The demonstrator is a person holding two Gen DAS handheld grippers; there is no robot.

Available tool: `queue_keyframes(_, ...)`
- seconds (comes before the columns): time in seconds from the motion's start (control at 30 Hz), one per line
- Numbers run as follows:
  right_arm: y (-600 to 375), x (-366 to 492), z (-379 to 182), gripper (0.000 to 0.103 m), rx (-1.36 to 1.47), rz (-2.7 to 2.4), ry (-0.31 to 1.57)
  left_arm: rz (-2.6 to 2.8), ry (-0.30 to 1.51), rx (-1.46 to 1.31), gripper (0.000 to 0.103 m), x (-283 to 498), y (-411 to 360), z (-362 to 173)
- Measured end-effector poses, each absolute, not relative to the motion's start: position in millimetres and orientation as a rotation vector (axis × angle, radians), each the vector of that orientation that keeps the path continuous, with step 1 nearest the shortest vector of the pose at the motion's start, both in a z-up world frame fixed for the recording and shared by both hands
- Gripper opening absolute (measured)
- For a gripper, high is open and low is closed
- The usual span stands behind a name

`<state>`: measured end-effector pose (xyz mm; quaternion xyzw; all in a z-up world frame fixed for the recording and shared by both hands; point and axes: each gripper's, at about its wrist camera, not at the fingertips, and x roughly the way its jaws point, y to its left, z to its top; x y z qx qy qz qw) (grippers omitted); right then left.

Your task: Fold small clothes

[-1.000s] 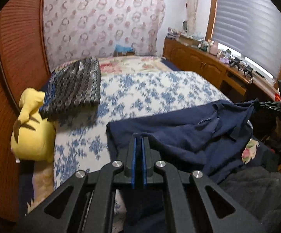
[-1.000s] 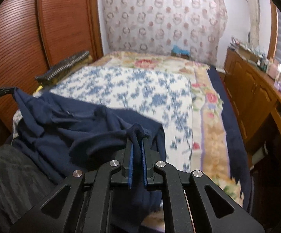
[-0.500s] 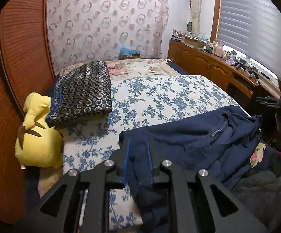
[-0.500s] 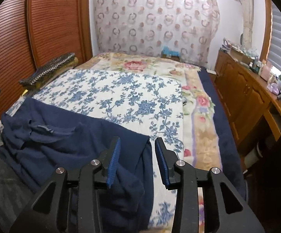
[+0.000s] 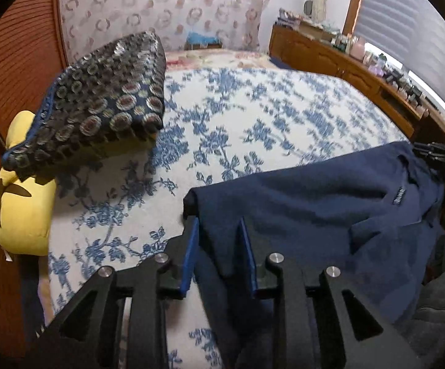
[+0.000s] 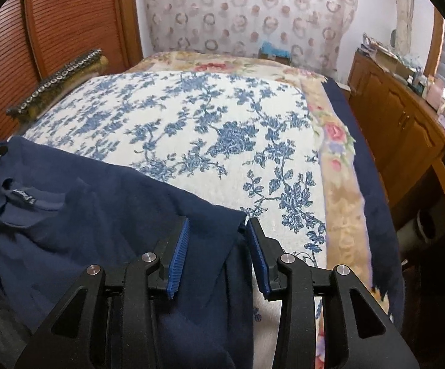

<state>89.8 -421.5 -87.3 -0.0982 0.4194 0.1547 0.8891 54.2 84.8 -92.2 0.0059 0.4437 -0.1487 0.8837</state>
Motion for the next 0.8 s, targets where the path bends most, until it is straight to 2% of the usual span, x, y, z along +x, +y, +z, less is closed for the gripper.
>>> queue_keyframes(0.37,-426.0,97.5,-97.1,0.045,-0.182,0.309,0.894,-0.328,0.946,-0.008,0.029,72.1,85.2,-96.3)
queue_keyframes(0.8,-421.4,96.0,-97.3,0.044,-0.177,0.375,0.923,-0.312,0.962,0.013,0.031,80.2,81.5,-95.7)
